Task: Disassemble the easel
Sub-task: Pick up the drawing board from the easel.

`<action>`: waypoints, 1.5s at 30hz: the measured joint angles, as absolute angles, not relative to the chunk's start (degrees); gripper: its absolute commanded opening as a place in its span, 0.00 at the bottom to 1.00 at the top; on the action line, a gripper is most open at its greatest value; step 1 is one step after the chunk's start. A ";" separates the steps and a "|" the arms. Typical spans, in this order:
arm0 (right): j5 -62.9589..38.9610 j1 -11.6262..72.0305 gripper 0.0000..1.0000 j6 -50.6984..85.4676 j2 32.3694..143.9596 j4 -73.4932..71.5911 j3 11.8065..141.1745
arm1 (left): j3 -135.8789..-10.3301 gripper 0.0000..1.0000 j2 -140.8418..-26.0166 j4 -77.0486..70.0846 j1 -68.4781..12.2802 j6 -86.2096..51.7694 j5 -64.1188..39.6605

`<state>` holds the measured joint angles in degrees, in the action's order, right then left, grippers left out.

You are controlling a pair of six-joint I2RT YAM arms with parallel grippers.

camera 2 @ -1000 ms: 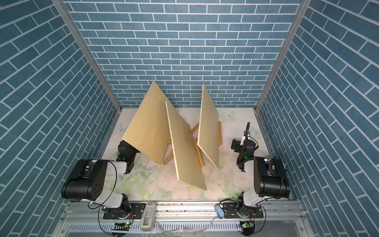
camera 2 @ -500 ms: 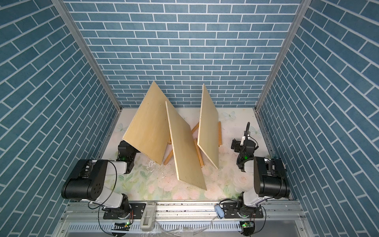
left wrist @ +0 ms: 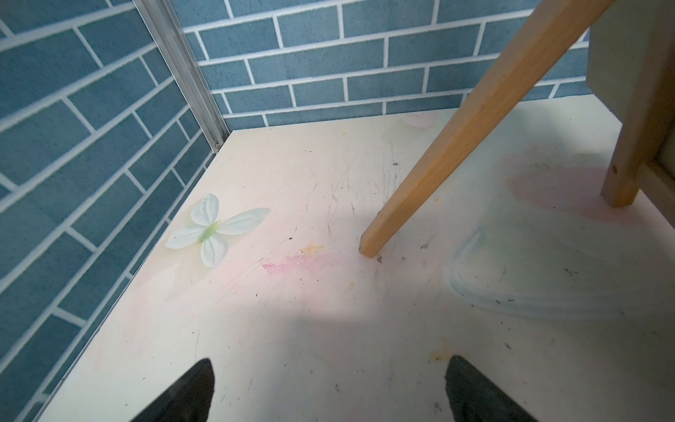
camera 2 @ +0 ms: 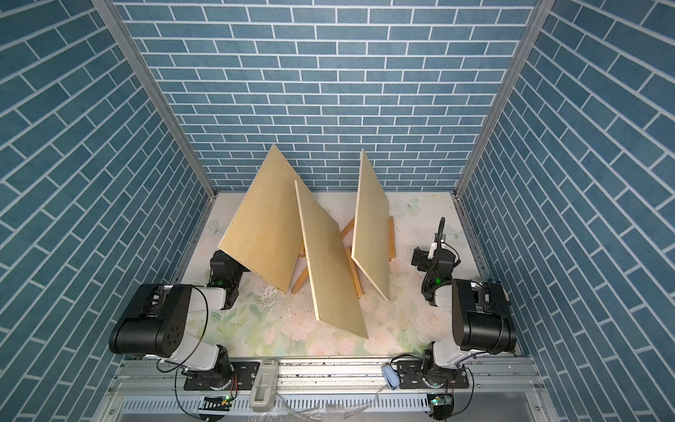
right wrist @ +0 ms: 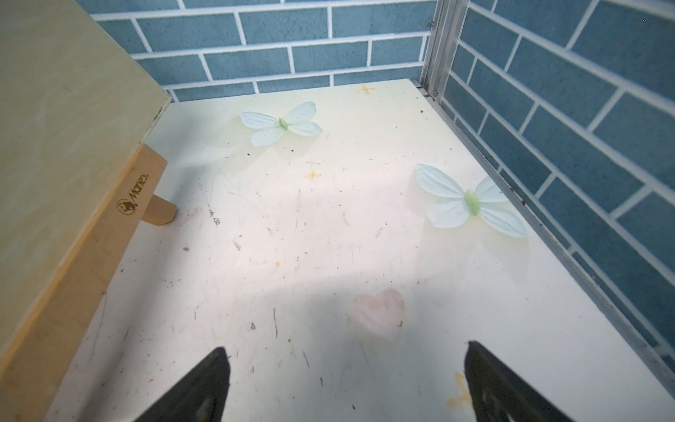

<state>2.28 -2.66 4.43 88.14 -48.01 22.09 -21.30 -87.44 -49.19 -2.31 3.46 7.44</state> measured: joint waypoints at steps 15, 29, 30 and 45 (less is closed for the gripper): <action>2.11 -2.66 0.92 4.19 88.14 -48.01 22.09 | -21.80 0.77 -82.54 -44.27 -0.69 1.15 8.25; 1.89 -2.68 0.85 4.08 88.14 -48.01 22.09 | -36.67 0.68 -48.29 8.49 4.84 -7.92 39.90; 1.89 -2.68 0.84 4.08 88.14 -48.01 22.09 | -39.75 0.68 -47.48 12.93 5.45 -8.23 40.56; 1.43 -3.66 0.58 9.28 82.98 -11.03 46.68 | -92.14 0.78 -61.65 57.65 7.77 -7.18 29.78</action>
<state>1.43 -3.66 9.28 82.98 -11.03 46.68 -92.14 -61.65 57.65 7.77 -7.18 29.78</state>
